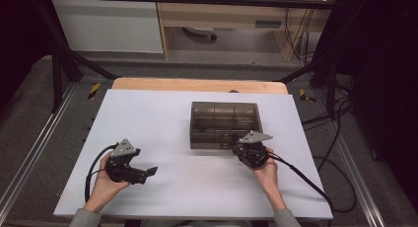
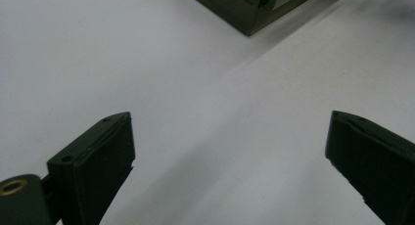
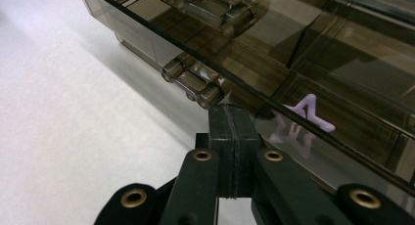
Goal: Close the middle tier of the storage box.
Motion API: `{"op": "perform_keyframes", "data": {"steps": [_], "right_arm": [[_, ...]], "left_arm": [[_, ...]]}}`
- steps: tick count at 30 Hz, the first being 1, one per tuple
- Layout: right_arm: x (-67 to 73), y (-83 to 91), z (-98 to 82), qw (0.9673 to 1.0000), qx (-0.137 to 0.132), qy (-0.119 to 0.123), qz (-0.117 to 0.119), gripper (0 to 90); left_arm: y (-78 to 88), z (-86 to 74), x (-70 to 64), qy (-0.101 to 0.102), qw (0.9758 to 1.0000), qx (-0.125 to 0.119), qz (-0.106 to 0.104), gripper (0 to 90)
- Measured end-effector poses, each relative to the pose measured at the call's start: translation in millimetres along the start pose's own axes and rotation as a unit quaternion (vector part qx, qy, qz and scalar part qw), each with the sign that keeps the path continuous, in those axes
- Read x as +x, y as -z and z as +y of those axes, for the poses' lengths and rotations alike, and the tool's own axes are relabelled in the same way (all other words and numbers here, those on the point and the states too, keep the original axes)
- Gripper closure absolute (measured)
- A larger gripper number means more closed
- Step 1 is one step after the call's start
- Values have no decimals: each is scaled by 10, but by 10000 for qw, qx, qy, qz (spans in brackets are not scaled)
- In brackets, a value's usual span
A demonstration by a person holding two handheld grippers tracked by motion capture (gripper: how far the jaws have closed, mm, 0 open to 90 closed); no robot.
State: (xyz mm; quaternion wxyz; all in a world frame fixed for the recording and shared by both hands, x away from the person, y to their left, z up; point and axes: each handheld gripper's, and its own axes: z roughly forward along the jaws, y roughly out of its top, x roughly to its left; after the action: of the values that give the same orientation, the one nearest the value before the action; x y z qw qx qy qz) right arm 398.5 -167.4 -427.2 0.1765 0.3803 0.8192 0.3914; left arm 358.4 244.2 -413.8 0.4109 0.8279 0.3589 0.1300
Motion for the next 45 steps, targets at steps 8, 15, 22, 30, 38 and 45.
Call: {"op": "perform_keyframes", "data": {"steps": [8, 15, 22, 30, 38, 45], "right_arm": [[-12, -24, 16, 10000, -4, -26, -52, 900], [-24, -43, 25, 10000, -26, -44, -81, 900], [-34, -59, 35, 9999, -36, -45, -109, 900], [-43, -81, 49, 9998, -50, -45, -164, 900], [-50, -91, 49, 9998, -47, -52, -168, 900], [-24, -67, 32, 9999, -35, -45, -146, 900]], "left_arm": [[0, 0, -1, -2, 10000, 2, 1, 41], [0, 0, 0, 1, 10000, -1, -1, 41], [1, -1, 1, -1, 10000, 2, 1, 41], [-1, 1, -4, -4, 10000, 2, -2, 41], [0, 1, -2, -2, 10000, -3, -7, 41], [3, -2, 3, 9, 10000, -12, -16, 41]]}}
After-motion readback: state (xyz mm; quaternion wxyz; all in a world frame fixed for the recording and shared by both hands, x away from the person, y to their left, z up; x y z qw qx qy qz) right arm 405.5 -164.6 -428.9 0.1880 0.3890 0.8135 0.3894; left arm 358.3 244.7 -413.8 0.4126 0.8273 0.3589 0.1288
